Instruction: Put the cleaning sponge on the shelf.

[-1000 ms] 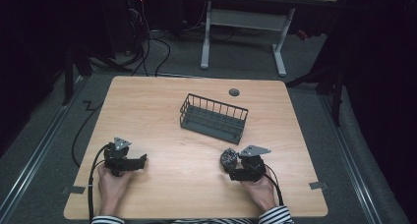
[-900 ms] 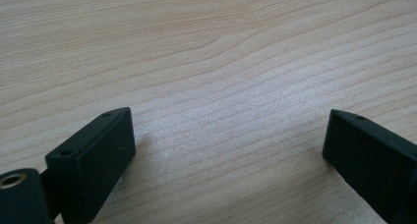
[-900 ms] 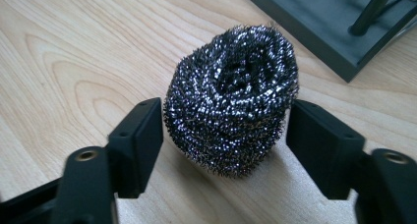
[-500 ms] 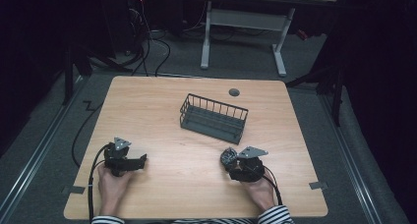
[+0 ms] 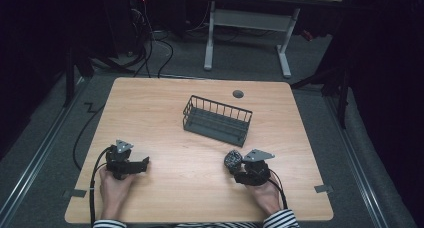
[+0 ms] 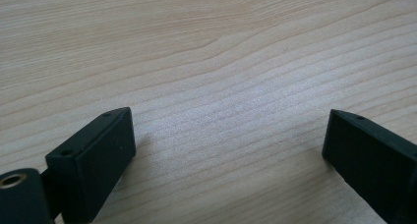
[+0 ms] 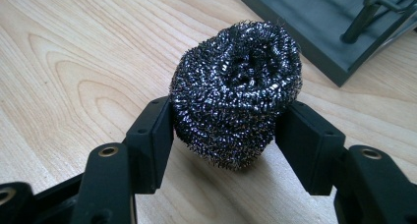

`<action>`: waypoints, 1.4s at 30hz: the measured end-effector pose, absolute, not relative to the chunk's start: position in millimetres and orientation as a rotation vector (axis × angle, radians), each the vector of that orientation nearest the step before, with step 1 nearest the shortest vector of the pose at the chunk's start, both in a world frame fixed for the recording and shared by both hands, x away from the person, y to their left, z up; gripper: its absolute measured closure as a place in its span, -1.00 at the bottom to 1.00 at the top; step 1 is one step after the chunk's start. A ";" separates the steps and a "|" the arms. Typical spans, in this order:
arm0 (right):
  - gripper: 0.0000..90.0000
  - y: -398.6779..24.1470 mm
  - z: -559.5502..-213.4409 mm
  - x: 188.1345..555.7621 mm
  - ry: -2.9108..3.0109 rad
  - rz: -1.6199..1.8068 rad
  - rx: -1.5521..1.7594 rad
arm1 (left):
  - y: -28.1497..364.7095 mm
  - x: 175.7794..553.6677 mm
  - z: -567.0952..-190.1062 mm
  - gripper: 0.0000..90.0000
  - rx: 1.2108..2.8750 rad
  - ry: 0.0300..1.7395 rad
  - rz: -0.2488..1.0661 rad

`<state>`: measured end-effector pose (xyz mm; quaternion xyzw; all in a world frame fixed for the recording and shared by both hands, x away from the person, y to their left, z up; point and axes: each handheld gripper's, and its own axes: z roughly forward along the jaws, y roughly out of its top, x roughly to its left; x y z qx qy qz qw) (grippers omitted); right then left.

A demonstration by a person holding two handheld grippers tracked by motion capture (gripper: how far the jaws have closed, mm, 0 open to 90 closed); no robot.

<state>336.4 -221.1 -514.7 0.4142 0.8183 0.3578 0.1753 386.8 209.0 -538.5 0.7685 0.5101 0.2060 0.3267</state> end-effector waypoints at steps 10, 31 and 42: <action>-0.10 -230.1 -505.2 334.0 2.304 1.065 1.185 | 209.0 386.8 -538.5 -0.87 2.013 1.336 0.540; -0.09 -246.6 -463.1 331.2 2.271 1.150 1.151 | 209.2 386.8 -538.4 -0.86 2.012 1.336 0.541; -0.08 -254.5 -425.5 340.8 2.247 1.213 1.114 | 209.2 386.7 -538.4 -0.85 2.012 1.336 0.541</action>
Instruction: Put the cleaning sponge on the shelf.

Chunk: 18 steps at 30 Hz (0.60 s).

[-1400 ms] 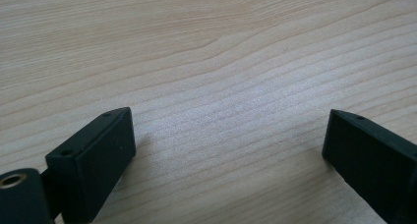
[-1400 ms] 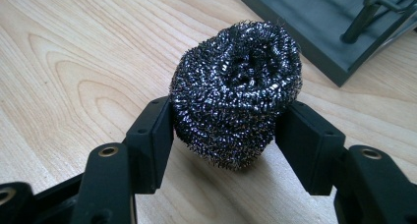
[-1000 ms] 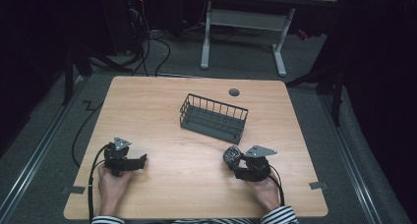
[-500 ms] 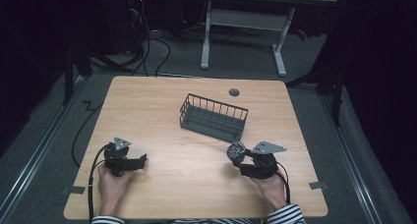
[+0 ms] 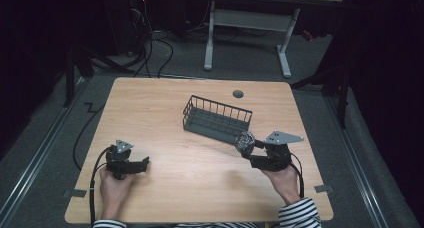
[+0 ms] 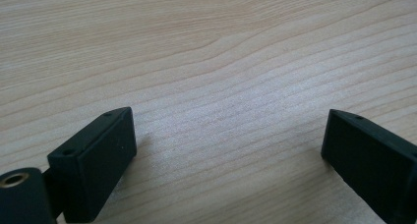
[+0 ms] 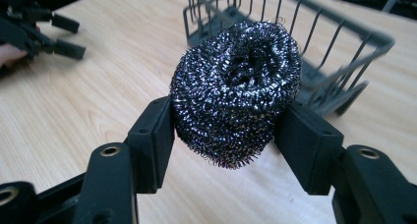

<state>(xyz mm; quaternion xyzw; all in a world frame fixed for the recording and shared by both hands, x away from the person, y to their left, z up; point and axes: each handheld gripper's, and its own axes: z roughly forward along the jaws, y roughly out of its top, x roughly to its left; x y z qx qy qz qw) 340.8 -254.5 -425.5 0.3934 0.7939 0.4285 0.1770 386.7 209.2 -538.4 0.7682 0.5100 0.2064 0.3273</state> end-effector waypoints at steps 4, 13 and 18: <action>-0.08 -255.4 -408.7 354.5 2.232 1.215 1.098 | 209.2 386.8 -538.4 -0.85 2.012 1.336 0.541; -0.08 -251.8 -394.7 389.8 2.221 1.192 1.104 | 209.2 386.7 -538.4 -0.85 2.011 1.336 0.541; -0.08 -244.8 -395.1 411.8 2.233 1.160 1.111 | 209.2 386.7 -538.4 -0.85 2.011 1.336 0.541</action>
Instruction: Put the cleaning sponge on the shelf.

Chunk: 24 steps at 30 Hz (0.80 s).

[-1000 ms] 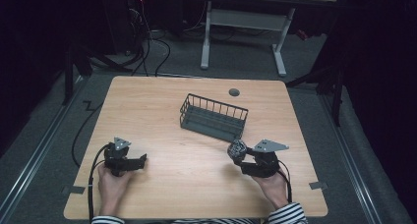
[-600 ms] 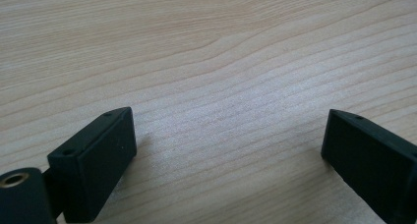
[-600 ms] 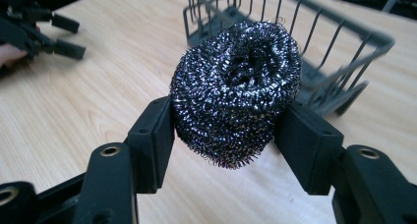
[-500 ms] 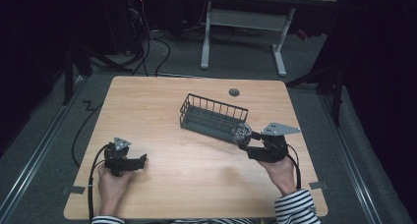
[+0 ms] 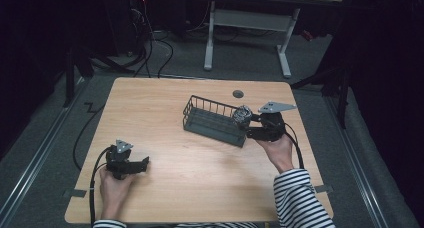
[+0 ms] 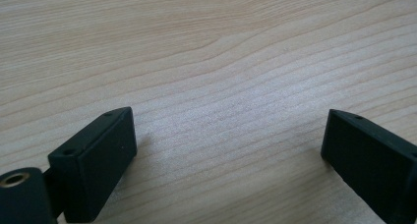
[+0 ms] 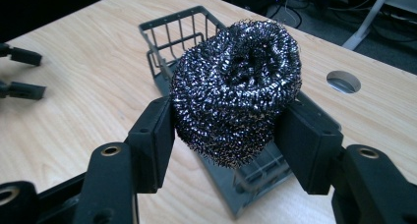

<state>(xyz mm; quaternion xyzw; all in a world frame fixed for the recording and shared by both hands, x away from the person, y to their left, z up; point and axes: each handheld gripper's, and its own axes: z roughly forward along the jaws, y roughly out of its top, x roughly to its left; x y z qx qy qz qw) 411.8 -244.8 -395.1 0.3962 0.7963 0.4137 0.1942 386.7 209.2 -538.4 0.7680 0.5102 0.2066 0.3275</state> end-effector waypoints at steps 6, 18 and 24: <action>-0.08 -235.5 -406.2 434.8 2.266 1.119 1.154 | 209.2 386.7 -538.4 -0.85 2.011 1.336 0.541; -0.11 -228.6 -431.4 467.1 2.311 1.015 1.284 | 209.2 386.7 -538.4 -0.85 2.011 1.336 0.541; -0.18 -229.6 -437.8 473.1 2.324 0.999 1.320 | 209.2 386.7 -538.4 -0.85 2.011 1.336 0.541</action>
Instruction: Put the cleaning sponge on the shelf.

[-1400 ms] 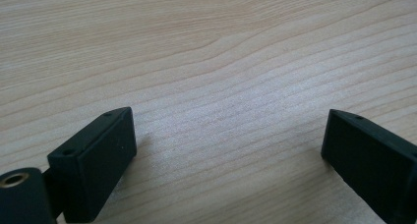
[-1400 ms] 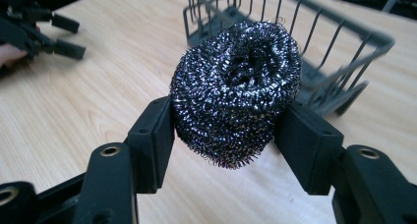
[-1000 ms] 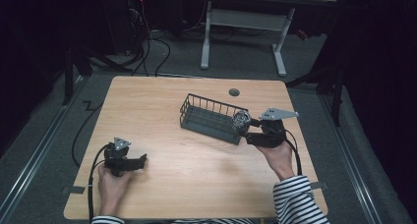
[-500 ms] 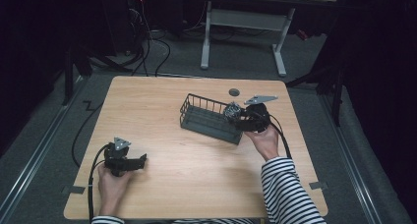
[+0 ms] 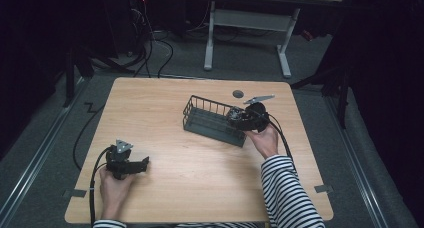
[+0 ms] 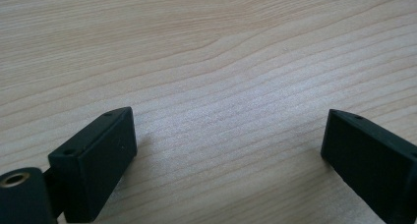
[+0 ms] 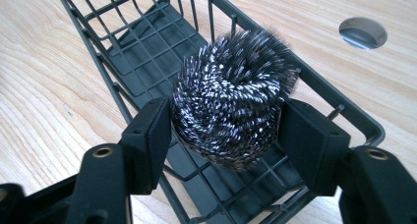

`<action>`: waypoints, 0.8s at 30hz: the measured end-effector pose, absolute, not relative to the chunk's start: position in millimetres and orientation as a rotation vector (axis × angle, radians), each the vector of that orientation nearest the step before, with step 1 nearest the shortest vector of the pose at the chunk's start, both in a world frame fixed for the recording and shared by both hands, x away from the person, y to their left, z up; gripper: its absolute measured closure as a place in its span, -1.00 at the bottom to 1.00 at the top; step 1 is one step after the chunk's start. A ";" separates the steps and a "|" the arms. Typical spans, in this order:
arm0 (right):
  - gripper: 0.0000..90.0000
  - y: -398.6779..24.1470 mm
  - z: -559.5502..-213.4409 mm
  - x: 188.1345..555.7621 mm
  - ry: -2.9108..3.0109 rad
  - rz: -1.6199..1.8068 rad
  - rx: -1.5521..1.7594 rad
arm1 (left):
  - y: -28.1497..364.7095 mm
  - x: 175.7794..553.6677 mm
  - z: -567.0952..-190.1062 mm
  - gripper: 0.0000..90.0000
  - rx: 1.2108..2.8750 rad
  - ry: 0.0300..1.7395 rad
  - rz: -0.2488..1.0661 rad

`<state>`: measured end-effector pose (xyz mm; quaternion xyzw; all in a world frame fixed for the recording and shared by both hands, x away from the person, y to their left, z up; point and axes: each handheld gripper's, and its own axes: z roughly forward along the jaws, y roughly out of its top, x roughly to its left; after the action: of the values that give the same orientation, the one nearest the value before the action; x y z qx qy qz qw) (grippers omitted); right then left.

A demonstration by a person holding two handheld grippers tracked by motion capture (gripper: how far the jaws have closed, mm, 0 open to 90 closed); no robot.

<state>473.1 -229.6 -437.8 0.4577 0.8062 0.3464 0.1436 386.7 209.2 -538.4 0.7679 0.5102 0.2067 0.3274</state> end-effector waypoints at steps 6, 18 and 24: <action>-0.34 -233.7 -435.0 472.4 2.317 1.030 1.319 | 209.2 386.7 -538.4 -0.85 2.011 1.336 0.541; -0.32 -249.4 -415.1 451.9 2.252 1.088 1.275 | 209.1 386.7 -538.5 -0.85 2.011 1.336 0.542; -0.31 -257.7 -407.4 442.3 2.233 1.095 1.269 | 209.2 386.7 -538.4 -0.85 2.011 1.336 0.542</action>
<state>442.3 -257.7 -407.4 0.4475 0.7877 0.3862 0.1738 386.7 209.2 -538.4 0.7679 0.5102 0.2069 0.3274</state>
